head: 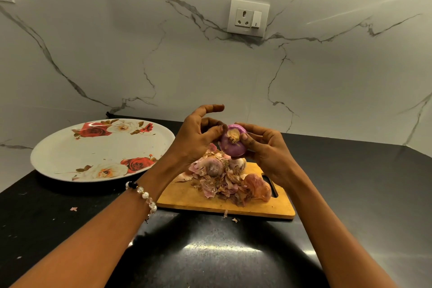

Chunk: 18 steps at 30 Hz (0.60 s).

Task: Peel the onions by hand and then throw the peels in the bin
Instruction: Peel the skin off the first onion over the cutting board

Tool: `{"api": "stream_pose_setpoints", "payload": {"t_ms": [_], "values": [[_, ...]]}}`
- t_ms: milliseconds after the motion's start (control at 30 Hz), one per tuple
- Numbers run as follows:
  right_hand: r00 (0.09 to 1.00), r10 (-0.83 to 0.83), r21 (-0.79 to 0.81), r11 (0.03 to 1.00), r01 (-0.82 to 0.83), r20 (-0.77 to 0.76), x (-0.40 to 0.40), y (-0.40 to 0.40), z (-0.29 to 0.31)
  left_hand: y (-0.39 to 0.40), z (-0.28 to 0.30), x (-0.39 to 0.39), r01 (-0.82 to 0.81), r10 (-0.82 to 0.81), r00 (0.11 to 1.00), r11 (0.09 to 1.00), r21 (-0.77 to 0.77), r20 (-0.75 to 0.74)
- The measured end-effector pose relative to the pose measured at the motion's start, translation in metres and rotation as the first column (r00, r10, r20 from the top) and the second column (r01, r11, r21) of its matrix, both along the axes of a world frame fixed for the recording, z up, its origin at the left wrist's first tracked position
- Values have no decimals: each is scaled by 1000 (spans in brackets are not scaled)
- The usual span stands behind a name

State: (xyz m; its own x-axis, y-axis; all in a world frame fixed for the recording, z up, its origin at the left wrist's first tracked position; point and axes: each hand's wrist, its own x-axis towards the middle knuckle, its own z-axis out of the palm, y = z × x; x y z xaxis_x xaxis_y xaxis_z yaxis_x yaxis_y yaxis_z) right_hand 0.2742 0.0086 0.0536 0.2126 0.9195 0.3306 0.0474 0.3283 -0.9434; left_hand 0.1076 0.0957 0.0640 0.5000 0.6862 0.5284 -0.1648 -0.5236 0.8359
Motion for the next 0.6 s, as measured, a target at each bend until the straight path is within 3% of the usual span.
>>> {"api": "stream_pose_setpoints", "payload": {"t_ms": [100, 200, 300, 467, 600], "values": [[1000, -1, 5, 1000, 1, -8, 0, 0, 0, -1, 0, -2, -65, 83, 994, 970, 234, -70], [1000, -7, 11, 1000, 7, -2, 0, 0, 0, -4, -3, 0, -159, 201, 979, 857, 489, -34], [1000, -8, 16, 1000, 8, 15, -1, 0, -1, -5, -7, 3, -211, 263, 965, 739, 640, 14], [1000, -8, 38, 999, 8, 6, -2, 0, -1, -3, -9, 5, -281, 329, 943, 693, 664, 56], [998, 38, 57, 998, -36, -41, -6, 0, -1, -4, -9, 7, -353, 354, 929, 774, 527, 102]]}}
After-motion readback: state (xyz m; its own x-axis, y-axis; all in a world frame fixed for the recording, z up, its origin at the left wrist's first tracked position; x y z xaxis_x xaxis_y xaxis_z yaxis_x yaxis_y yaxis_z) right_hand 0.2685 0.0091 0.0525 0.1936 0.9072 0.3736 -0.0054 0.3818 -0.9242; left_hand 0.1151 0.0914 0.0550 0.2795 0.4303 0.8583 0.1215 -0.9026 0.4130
